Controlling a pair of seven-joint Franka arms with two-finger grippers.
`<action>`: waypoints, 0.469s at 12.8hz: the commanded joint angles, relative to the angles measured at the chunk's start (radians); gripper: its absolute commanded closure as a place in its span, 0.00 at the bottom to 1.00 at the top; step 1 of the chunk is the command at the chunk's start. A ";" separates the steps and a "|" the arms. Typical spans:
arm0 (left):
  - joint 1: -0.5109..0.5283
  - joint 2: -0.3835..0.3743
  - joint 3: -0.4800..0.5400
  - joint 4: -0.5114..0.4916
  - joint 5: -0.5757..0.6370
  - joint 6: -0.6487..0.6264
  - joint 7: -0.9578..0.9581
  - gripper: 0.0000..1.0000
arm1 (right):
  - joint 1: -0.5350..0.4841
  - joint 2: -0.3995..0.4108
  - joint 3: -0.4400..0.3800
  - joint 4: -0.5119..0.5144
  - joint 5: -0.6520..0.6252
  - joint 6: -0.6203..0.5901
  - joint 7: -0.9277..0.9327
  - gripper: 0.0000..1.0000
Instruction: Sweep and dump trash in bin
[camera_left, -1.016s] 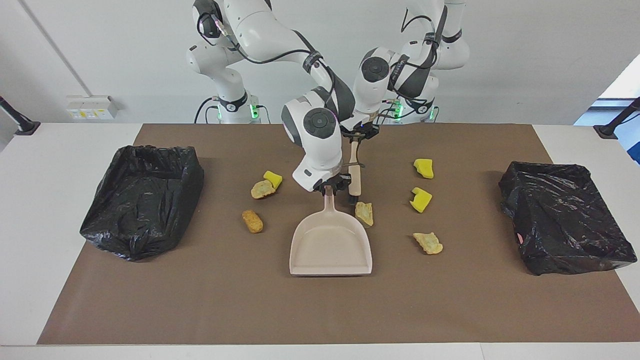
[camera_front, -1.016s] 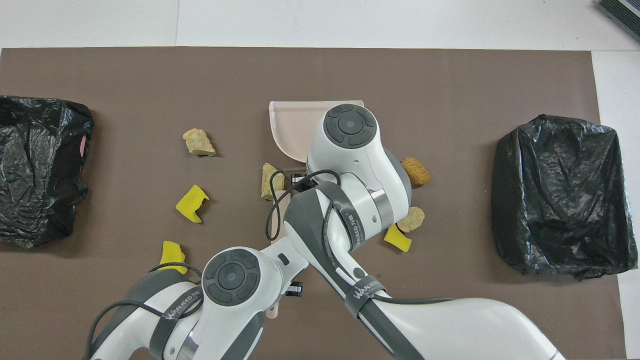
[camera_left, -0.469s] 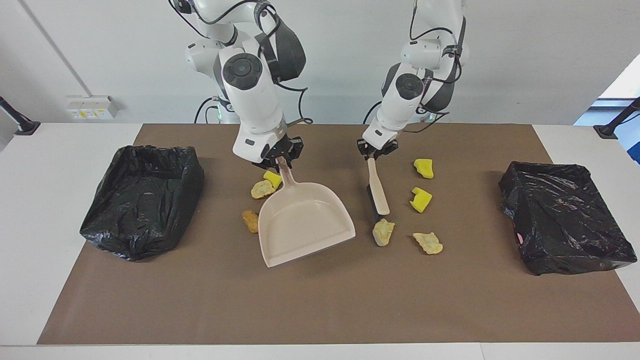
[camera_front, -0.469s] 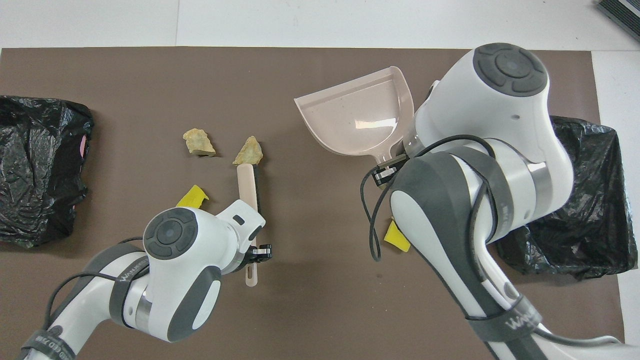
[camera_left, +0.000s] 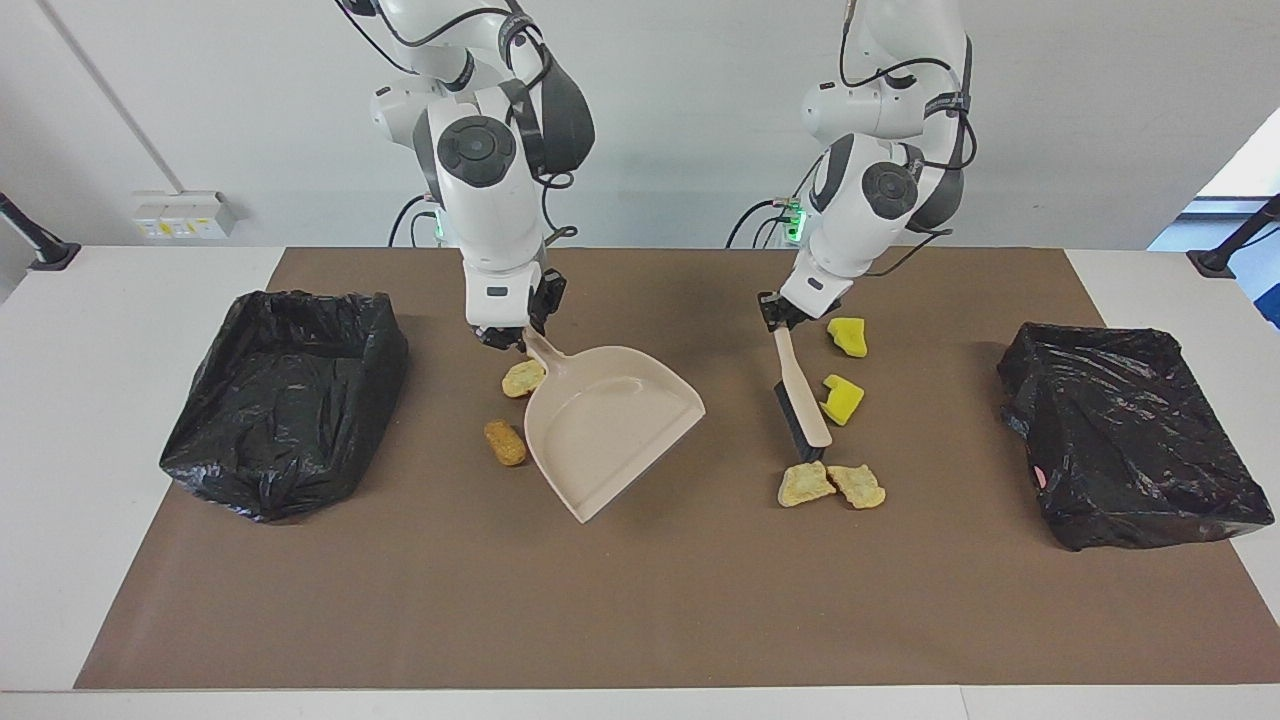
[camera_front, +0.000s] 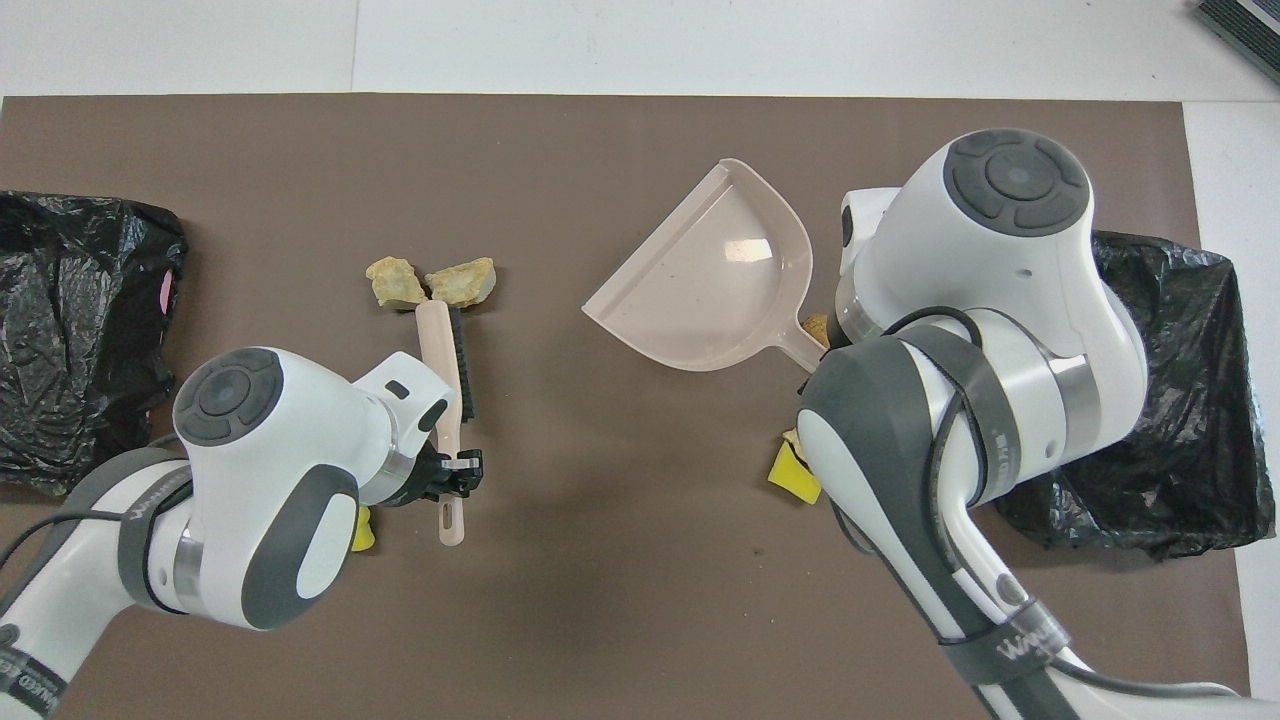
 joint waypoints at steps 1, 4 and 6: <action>0.002 -0.090 0.030 0.031 0.054 -0.133 -0.009 1.00 | -0.003 -0.021 0.012 -0.065 -0.043 0.047 -0.226 1.00; 0.005 -0.113 0.031 0.020 0.162 -0.239 -0.141 1.00 | 0.033 -0.001 0.014 -0.084 -0.088 0.107 -0.324 1.00; 0.022 -0.180 0.030 -0.050 0.229 -0.302 -0.228 1.00 | 0.062 0.022 0.014 -0.094 -0.089 0.161 -0.377 1.00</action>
